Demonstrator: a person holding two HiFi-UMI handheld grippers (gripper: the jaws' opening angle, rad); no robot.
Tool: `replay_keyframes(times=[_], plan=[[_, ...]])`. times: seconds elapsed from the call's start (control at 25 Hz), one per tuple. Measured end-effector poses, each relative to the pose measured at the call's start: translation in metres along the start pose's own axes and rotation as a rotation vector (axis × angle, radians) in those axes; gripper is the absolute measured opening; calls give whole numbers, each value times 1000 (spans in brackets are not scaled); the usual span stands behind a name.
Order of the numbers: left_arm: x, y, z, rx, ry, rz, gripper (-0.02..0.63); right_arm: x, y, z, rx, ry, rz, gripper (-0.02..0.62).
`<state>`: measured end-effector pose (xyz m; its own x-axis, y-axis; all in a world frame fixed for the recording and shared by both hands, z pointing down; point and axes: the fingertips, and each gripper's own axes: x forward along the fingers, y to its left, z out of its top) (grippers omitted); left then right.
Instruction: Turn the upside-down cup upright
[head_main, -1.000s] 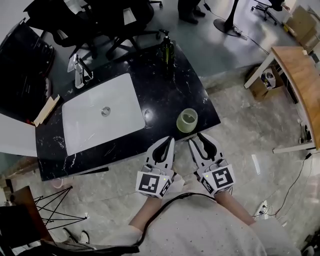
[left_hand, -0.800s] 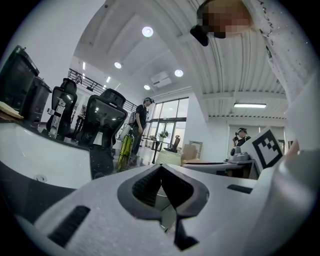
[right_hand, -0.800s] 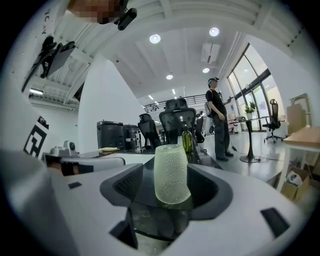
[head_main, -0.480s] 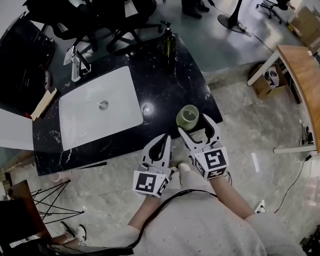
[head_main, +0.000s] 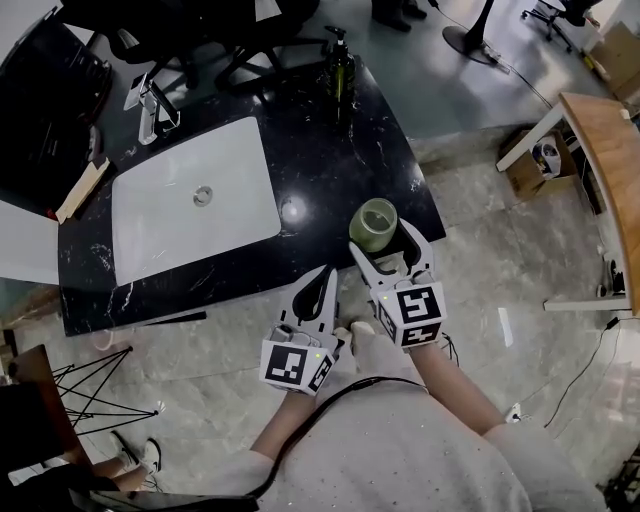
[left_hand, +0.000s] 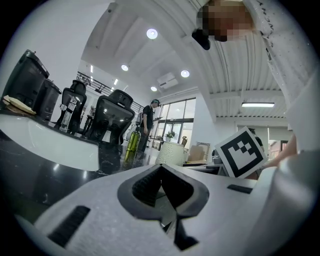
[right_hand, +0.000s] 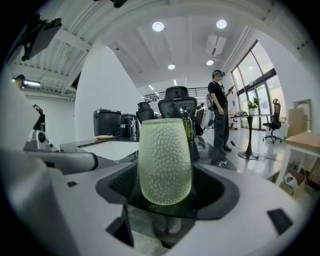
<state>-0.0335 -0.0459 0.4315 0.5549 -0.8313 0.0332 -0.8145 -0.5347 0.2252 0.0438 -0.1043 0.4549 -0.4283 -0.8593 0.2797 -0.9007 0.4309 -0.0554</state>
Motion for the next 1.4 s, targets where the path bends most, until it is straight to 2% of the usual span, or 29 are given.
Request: replay_keyframes(times=[0.44, 0.84, 1.0, 1.4], plan=[[-4, 4, -1, -8, -2, 26, 7, 0, 2, -1, -49, 18, 13, 318], [-5, 4, 13, -22, -4, 55, 8, -9, 6, 12, 58, 35, 88, 314], [-4, 6, 17, -31, -4, 64, 8, -9, 9, 17, 166, 50, 126, 314], [-1, 10, 24, -29, -13, 79, 6, -12, 22, 22, 537, 54, 255, 314]])
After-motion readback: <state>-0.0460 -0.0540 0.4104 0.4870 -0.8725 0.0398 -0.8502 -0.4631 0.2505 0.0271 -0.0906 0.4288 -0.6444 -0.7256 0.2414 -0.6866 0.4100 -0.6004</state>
